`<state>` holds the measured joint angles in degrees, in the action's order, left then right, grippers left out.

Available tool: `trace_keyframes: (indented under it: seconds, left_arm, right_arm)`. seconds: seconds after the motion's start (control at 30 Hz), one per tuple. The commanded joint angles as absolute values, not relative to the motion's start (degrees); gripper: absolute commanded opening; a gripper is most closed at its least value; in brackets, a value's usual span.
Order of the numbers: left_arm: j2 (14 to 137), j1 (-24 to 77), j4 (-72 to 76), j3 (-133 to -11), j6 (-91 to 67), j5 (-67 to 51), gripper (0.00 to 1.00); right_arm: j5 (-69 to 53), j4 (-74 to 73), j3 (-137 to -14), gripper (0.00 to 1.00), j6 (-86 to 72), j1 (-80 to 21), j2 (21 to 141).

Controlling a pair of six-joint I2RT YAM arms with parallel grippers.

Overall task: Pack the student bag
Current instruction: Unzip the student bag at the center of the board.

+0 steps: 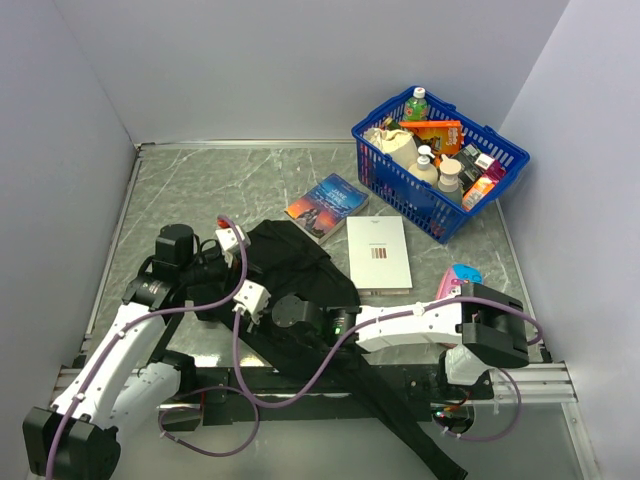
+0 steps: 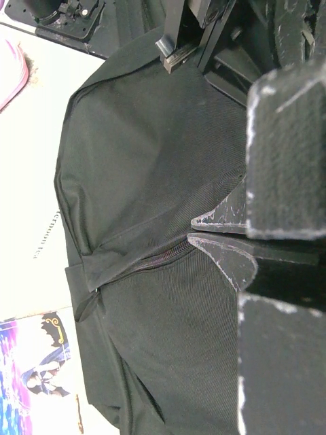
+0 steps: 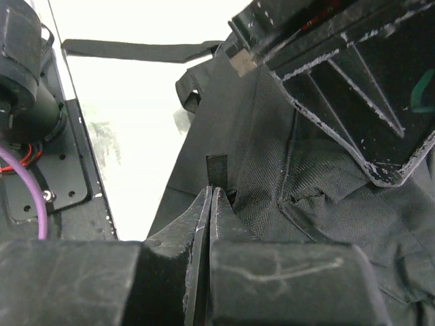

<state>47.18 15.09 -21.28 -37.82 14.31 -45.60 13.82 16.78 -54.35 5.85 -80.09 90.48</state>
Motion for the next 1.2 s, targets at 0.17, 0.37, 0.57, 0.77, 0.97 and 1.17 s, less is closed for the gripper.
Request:
trace_keyframes:
  seconds: [0.17, 0.37, 0.57, 0.77, 0.97, 1.17]
  left_arm:
    - [45.35, 15.38, -20.3, -39.38, 18.45, -46.76, 0.01]
    - [45.0, 15.38, -21.79, -38.67, 21.44, -44.74, 0.13]
    - [44.56, 15.38, -27.76, -42.96, 26.52, -44.21, 0.71]
    - [41.31, 15.03, -45.15, -47.46, 45.48, -55.19, 0.8]
    - [42.8, 15.03, -61.76, -49.13, 65.86, -60.28, 0.8]
    - [48.6, 15.82, -69.7, -47.55, 80.33, -62.31, 0.78]
  right_arm:
    - [12.48, 13.54, -54.14, 0.0, 2.03, -79.98, 82.19]
    - [10.9, 11.6, -51.42, 0.0, -2.37, -80.15, 77.35]
    - [10.28, 10.2, -49.75, 0.0, -5.97, -80.42, 75.24]
    - [10.81, 9.84, -48.69, 0.0, -9.48, -81.3, 73.65]
    - [12.39, 10.46, -45.8, 0.0, -13.61, -81.91, 71.81]
    - [13.36, 11.6, -44.04, 0.0, -15.73, -81.91, 69.96]
